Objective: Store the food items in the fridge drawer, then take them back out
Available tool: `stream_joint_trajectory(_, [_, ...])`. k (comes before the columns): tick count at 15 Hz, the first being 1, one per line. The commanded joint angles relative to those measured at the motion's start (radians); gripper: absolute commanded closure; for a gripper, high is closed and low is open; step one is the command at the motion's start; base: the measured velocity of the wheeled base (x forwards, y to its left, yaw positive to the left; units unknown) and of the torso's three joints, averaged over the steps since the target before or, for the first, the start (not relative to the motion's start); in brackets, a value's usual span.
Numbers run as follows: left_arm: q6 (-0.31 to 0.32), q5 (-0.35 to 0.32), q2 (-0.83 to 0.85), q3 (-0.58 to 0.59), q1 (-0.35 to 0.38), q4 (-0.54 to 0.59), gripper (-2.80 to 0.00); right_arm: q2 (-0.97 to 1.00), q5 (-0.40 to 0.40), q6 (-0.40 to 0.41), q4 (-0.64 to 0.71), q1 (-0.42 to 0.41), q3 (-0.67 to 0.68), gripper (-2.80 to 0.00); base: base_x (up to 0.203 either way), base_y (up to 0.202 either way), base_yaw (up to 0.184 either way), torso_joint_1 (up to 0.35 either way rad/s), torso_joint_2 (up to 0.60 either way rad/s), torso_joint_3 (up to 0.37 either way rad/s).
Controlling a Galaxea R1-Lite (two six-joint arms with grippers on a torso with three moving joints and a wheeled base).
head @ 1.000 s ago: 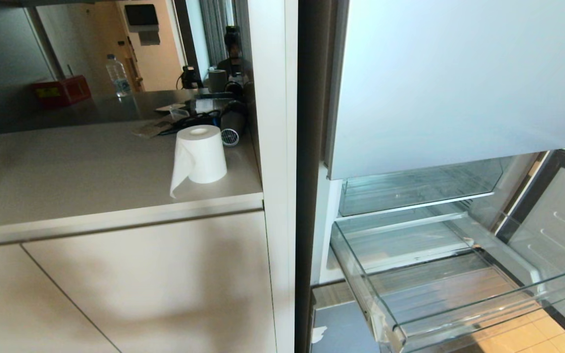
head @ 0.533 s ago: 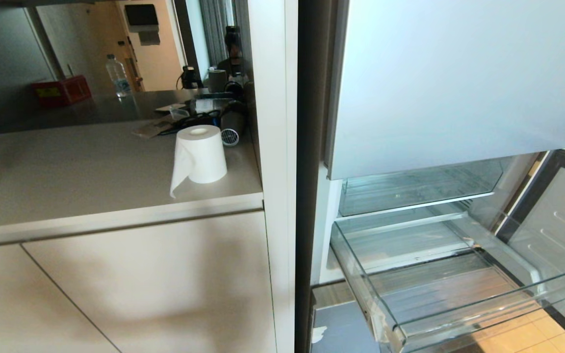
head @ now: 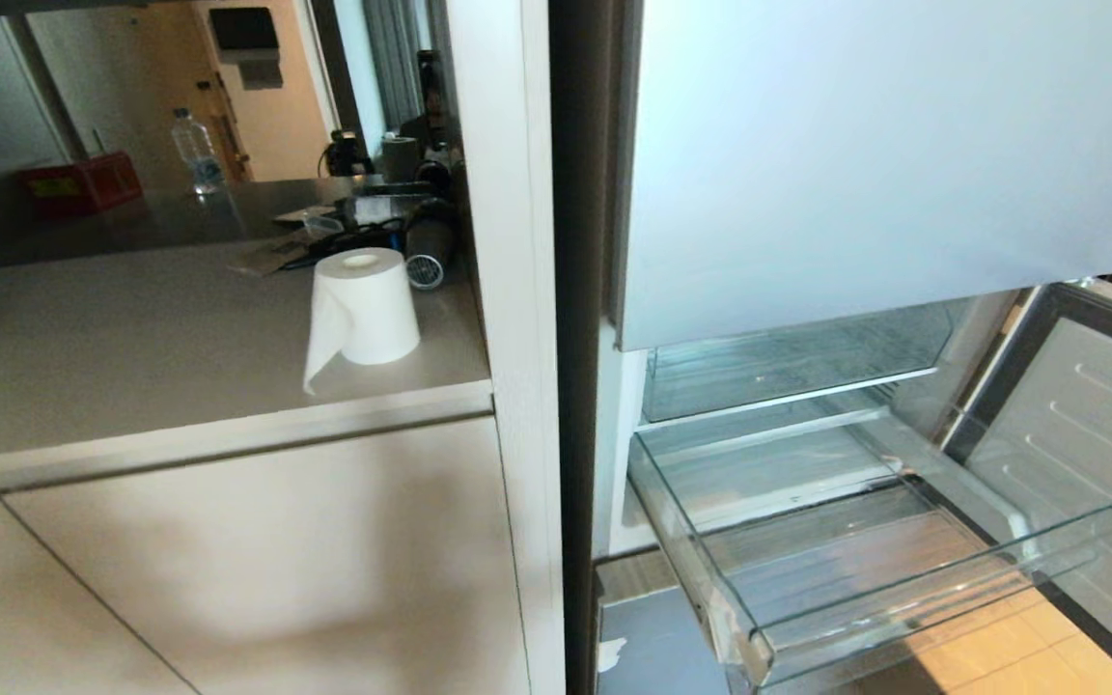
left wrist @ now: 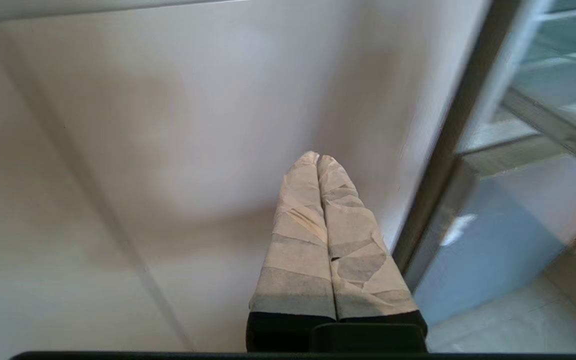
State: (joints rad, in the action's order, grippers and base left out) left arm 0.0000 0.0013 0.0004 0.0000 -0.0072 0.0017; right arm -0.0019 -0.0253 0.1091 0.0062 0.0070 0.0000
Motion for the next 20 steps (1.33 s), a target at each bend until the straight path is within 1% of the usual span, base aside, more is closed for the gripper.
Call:
stream_joint_trajectory(1, [0.001, 0.0, 0.0, 0.0, 0.001, 0.0, 0.0, 0.002, -0.001, 0.001, 0.0, 0.002, 0.002, 0.0, 0.001, 0.003, -0.167, 0.012, 0.01, 0.002])
stream_joint_trajectory(15, [0.0, 0.0, 0.0, 0.0, 0.001, 0.0, 0.0, 0.002, -0.001, -0.005, 0.0, 0.001, 0.0, 0.0, -0.001, 0.007, -0.176, 0.003, 0.0, 0.002])
stream_joint_trajectory(17, [0.0, 0.0, 0.001, 0.0, 0.0, 0.0, 0.0, 0.002, -0.002, -0.006, -0.001, 0.001, 0.0, 0.0, -0.003, 0.003, -0.123, 0.001, 0.0, 0.002])
stream_joint_trajectory(20, [0.0, 0.0, 0.0, 0.0, 0.001, 0.0, 0.0, 0.002, -0.001, -0.002, 0.001, 0.002, 0.002, 0.0, 0.001, 0.001, -0.019, 0.001, 0.0, 0.001])
